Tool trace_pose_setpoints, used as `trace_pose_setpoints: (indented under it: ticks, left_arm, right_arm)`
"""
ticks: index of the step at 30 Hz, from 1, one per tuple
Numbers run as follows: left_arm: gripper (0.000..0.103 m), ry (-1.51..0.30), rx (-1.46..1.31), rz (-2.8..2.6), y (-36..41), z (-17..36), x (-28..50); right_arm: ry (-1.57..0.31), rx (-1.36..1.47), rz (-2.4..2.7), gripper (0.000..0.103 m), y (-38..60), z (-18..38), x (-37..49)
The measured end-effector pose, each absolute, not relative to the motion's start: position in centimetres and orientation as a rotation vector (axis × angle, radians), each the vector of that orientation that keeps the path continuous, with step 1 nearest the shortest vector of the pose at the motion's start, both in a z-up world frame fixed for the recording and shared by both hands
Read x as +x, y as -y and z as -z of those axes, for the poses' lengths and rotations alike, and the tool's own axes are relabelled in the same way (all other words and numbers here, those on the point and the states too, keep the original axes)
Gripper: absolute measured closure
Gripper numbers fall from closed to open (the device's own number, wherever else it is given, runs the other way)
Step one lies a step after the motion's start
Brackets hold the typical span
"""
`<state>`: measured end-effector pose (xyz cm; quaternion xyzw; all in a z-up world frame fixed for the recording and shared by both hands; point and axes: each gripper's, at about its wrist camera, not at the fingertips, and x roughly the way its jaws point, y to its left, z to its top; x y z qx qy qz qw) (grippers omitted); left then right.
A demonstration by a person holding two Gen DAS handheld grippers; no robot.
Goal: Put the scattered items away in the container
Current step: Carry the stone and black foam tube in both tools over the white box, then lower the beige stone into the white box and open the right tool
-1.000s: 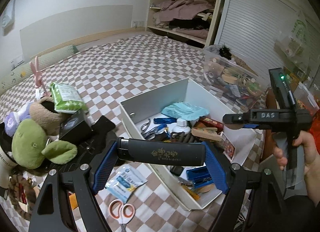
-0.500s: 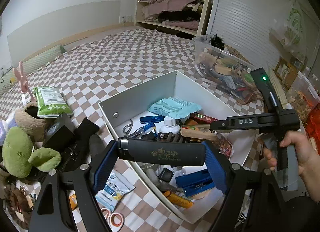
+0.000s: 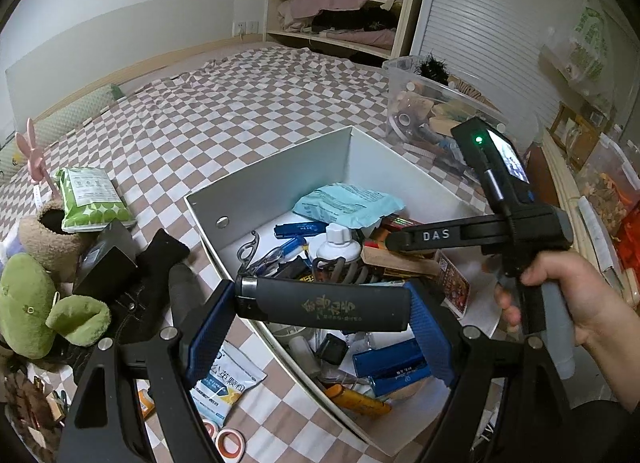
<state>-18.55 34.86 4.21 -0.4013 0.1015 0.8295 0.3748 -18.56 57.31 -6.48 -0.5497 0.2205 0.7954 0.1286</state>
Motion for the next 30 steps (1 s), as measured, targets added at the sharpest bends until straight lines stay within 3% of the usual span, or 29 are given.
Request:
trace_pose_setpoints:
  ticks: [9, 15, 20, 30]
  left_arm:
    - [0.019, -0.263, -1.05, -2.104, -35.7, -3.3, -18.9]
    - [0.019, -0.283, -1.065, -2.078, -36.6, -2.7, -18.6]
    - [0.019, -0.273, -1.113, -2.05, -37.4, -1.9, -18.2]
    - [0.019, -0.27, -1.139, -2.028, -40.4, -1.0, -17.7]
  right_arm:
    - [-0.639, -1.612, -2.285, 0.029, -57.5, 7.5, -19.4]
    - [-0.531, -1.577, -2.377, 0.013, -56.5, 5.4, -18.7]
    - [-0.461, -1.525, -2.441, 0.012, -56.0, 3.5, -17.7]
    - [-0.733, -1.341, -2.453, 0.012, -59.6, 1.1, -14.5]
